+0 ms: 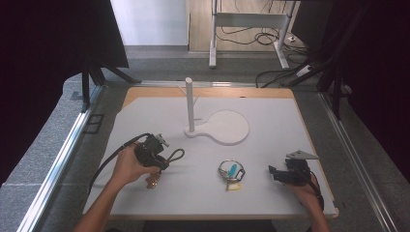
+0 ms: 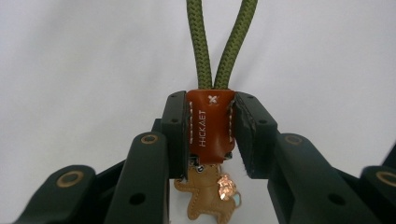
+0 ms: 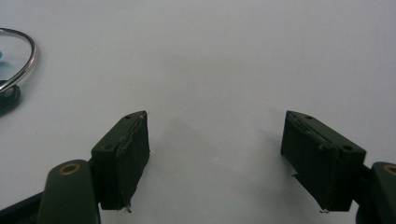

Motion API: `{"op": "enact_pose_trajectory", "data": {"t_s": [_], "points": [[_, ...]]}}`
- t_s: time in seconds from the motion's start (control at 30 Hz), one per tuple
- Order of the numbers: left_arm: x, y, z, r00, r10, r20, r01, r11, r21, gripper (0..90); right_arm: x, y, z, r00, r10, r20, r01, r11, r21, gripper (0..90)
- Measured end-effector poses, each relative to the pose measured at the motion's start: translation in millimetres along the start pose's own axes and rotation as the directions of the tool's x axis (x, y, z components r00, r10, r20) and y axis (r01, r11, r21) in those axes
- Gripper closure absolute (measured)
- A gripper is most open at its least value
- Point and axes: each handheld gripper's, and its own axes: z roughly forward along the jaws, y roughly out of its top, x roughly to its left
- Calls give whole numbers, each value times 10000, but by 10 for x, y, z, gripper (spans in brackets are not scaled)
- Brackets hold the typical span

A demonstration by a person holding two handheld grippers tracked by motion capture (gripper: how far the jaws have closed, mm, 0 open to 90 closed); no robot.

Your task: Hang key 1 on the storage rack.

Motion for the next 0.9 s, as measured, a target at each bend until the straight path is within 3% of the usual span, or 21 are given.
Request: {"op": "enact_pose_trajectory", "data": {"t_s": [0.47,0.9], "points": [[106,17,-429,9995,-73,298,110,9918,-1276,674,20,0,5,10000,-3,-66,4,10000,44,240],[164,128,-562,9997,58,241,-26,9916,-1294,674,11,-1,4,9999,-6,-104,7,10000,49,241]]}}
